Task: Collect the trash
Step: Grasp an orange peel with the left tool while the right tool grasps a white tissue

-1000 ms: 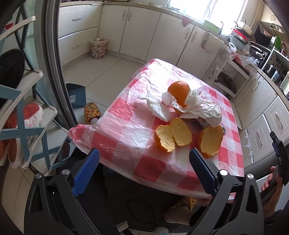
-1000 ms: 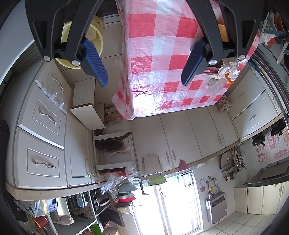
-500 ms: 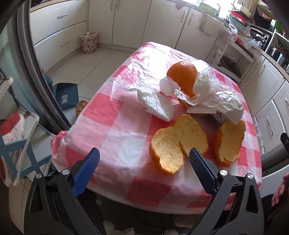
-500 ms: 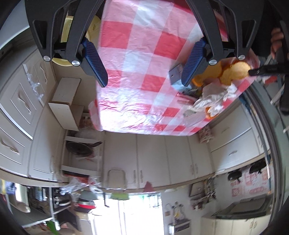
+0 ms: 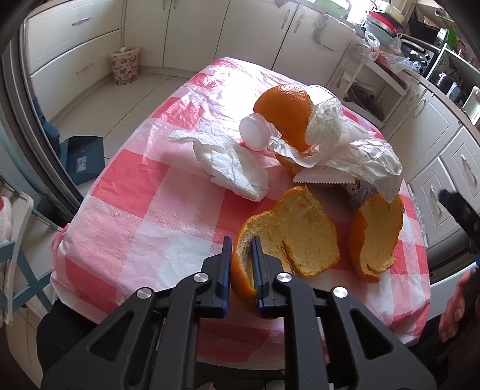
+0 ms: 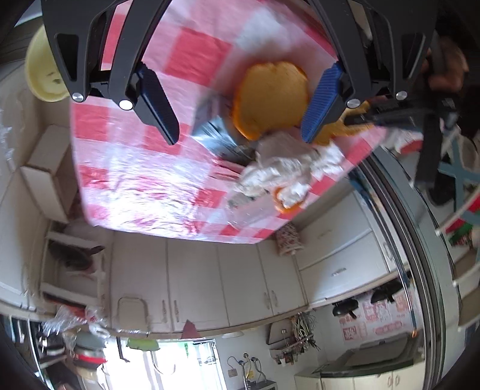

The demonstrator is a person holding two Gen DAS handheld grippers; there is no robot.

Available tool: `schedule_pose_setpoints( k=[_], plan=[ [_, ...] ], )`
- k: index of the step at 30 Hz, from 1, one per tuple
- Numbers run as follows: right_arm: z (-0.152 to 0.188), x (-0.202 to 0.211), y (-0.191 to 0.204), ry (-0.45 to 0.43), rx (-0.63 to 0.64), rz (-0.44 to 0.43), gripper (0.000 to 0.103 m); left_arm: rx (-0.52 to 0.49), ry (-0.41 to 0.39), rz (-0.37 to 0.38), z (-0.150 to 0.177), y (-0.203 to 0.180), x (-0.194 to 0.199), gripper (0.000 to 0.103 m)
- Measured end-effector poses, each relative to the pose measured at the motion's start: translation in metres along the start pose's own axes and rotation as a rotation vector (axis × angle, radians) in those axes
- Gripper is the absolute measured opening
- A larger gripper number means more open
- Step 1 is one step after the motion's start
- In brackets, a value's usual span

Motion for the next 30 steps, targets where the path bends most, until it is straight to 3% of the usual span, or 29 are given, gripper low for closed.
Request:
schedule_pose_setpoints(
  k=[5, 10, 13, 16, 21, 23, 25, 28, 30],
  plan=[
    [-0.008, -0.044, 0.006, 0.086, -0.135, -0.098, 0.077, 0.001, 0.011, 0.017, 0.000, 0.004, -0.004, 0.012],
    [0.004, -0.062, 0.016, 0.173, -0.156, -0.142, 0.033, 0.004, 0.012, 0.034, 0.000, 0.008, -0.007, 0.012],
    [0.001, -0.054, 0.025, 0.157, -0.115, -0.155, 0.019, 0.007, 0.012, 0.040, -0.001, 0.009, -0.008, 0.012],
    [-0.001, -0.041, 0.026, 0.129, -0.101, -0.162, 0.014, 0.007, 0.012, 0.046, -0.001, 0.010, -0.008, 0.012],
    [-0.008, -0.028, 0.012, 0.096, -0.134, -0.134, 0.013, 0.028, -0.001, 0.053, 0.000, 0.013, -0.001, 0.011],
    [-0.006, -0.030, -0.002, 0.111, -0.169, -0.089, 0.021, 0.036, -0.010, 0.060, 0.000, 0.015, 0.004, 0.011],
    [-0.006, -0.027, -0.017, 0.097, -0.226, -0.061, 0.043, 0.047, -0.021, 0.067, 0.000, 0.017, 0.010, 0.011],
    [-0.012, -0.019, -0.025, 0.061, -0.255, -0.053, 0.049, 0.058, -0.033, 0.073, -0.001, 0.021, 0.018, 0.011],
    [-0.019, -0.008, -0.013, -0.006, -0.192, -0.035, 0.056, 0.063, -0.032, 0.074, 0.001, 0.024, 0.020, 0.011]
  ],
)
Point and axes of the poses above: each gripper's, at about its wrist camera, not at the fingertips, and x roughly against the way its jaws point, y to its left, z to its underside, the point moved 8 cm from there along -x, roughly the way its jaws point, and after that the axes turned 11 degrees about -x, right-handed, at the moved point
